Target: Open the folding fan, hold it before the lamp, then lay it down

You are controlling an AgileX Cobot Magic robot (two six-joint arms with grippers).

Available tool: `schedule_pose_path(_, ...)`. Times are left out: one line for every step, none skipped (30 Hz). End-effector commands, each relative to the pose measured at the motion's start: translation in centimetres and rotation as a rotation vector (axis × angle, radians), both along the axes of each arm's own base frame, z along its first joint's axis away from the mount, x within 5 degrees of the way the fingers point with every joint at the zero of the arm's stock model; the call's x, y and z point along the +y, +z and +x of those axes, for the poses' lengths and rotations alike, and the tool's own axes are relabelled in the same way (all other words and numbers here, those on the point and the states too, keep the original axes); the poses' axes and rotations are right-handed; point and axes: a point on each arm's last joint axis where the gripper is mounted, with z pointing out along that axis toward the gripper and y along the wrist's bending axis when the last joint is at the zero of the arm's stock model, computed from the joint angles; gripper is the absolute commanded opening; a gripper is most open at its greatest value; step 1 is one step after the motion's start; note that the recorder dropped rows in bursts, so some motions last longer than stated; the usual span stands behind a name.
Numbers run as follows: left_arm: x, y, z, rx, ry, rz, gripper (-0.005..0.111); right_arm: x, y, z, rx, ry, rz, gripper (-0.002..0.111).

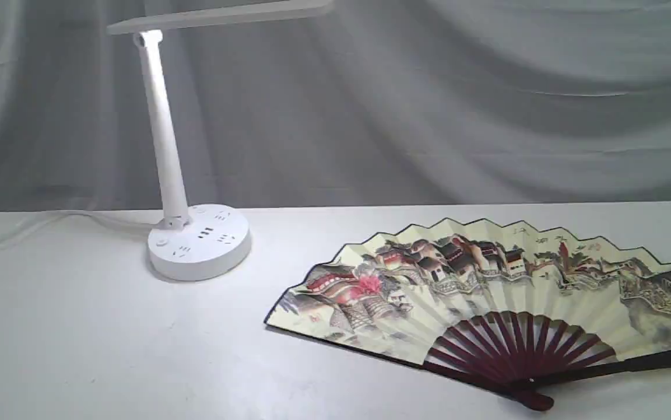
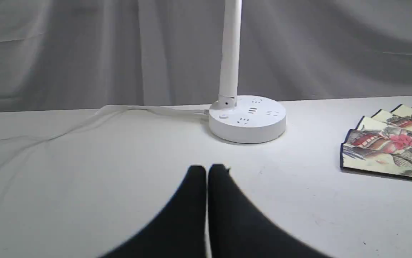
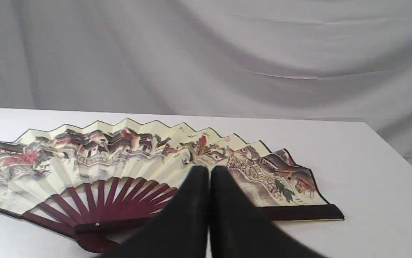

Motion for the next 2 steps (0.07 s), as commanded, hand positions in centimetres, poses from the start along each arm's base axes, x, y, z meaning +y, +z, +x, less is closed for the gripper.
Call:
schedule_pose_path(0.01,-0.04,0.00,-0.009,0.002,-0.005,0.000,0.01,-0.10,-0.03,0.002,0.000,0.005,0.000)
schedule_pose_path(0.01,-0.04,0.00,-0.009,0.002,-0.005,0.000,0.01,-0.10,-0.03,0.002,0.000,0.005,0.000)
